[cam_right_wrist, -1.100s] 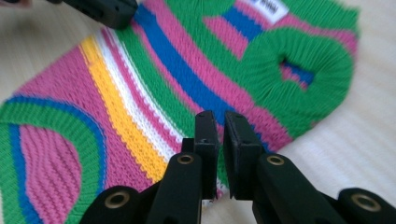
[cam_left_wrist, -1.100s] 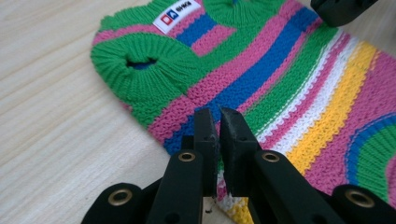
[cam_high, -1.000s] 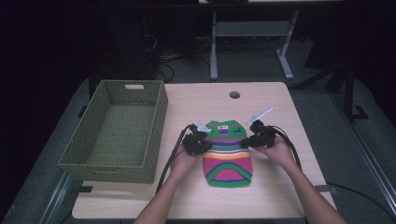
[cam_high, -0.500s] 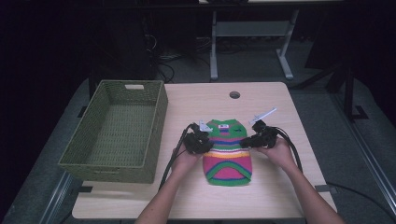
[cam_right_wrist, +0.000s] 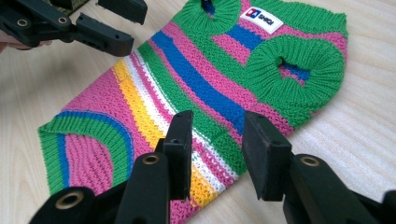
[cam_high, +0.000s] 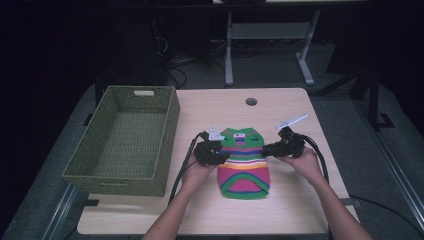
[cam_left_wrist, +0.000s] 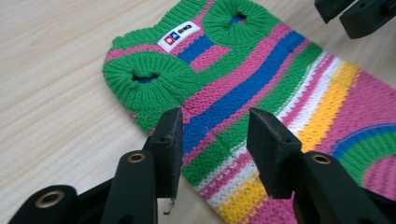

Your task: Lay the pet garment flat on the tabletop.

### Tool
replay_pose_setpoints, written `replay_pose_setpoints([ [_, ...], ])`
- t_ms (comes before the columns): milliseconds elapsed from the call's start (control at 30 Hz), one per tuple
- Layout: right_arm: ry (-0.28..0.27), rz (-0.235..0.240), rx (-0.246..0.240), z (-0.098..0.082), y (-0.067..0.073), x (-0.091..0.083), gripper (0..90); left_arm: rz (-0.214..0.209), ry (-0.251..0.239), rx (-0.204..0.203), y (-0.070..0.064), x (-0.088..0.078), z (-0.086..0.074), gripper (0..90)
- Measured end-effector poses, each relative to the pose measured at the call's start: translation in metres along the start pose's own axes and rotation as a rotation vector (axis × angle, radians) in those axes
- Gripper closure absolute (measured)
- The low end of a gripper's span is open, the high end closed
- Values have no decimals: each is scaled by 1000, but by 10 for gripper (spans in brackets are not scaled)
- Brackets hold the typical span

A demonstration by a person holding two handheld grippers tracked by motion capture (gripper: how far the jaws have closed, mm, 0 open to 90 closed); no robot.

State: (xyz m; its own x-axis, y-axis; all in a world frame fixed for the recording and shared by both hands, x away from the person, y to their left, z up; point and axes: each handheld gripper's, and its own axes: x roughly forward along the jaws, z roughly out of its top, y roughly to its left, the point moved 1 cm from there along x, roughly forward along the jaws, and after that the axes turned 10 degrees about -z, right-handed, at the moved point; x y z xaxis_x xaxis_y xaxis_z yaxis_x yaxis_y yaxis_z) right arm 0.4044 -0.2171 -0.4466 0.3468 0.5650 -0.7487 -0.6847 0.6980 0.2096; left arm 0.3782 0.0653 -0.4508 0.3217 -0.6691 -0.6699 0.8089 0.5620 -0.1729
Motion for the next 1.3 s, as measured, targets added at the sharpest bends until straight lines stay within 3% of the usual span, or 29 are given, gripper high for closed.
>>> replay_pose_setpoints([
  [133,-8,10,0,-1,-1,-3,574,3,-32,-13,0,-7,-1,514],
  [367,-43,18,6,-2,-2,-9,516,-1,-45,-14,-1,-11,-4,475],
  [500,-52,11,0,-4,-1,-13,477,-37,-71,-52,0,-15,-8,417],
  [967,-70,-7,12,-14,-1,-27,345,-47,-68,-60,-10,-17,-10,272],
  [1133,-52,-15,-14,-18,2,-31,348,-32,-45,-44,-12,-17,-15,238],
  [1167,-59,-16,-16,-19,2,-32,347,-41,-52,-62,-11,-19,-17,233],
  [1300,-62,-21,-8,-25,2,-36,340,-43,-54,-63,-12,-21,-19,213],
])
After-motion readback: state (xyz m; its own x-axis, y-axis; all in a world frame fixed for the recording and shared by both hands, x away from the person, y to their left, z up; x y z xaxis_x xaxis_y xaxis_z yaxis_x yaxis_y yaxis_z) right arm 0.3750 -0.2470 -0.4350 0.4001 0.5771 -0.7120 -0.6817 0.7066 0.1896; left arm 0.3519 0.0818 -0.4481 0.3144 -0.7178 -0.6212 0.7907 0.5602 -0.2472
